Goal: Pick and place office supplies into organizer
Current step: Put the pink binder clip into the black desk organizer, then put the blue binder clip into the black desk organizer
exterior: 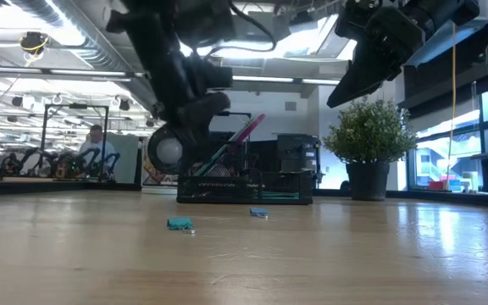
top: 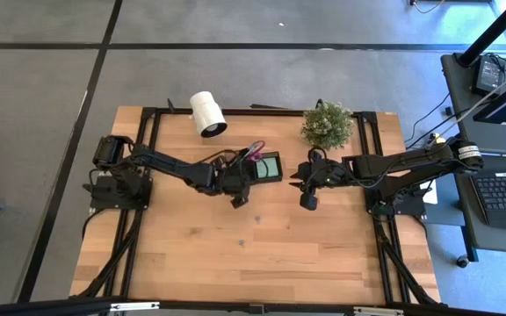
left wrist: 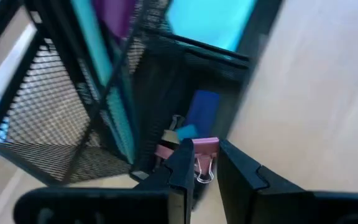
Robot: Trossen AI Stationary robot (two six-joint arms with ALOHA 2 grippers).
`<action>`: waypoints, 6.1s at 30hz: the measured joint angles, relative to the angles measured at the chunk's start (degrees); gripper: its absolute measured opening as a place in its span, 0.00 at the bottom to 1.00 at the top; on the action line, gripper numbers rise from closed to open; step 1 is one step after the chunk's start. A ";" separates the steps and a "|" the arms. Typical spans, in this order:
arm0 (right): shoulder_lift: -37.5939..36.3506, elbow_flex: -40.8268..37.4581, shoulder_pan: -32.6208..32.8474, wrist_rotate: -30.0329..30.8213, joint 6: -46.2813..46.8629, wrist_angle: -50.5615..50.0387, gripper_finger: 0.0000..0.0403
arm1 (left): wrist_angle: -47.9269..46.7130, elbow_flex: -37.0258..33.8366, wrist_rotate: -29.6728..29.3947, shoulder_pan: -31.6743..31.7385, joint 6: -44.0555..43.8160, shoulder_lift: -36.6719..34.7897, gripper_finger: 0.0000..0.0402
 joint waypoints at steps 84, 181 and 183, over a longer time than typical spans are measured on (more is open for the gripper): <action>0.00 0.00 0.03 -0.04 3.41 -2.16 0.26 | -6.82 15.37 33.41 -13.06 58.31 14.05 0.30; 0.01 -0.01 -0.01 -0.02 3.04 -2.01 0.26 | -9.78 15.19 -1.66 0.83 22.45 8.83 0.14; 0.02 0.00 -0.01 -0.02 3.04 -2.01 0.26 | -10.49 15.21 -1.76 1.61 22.42 8.81 0.14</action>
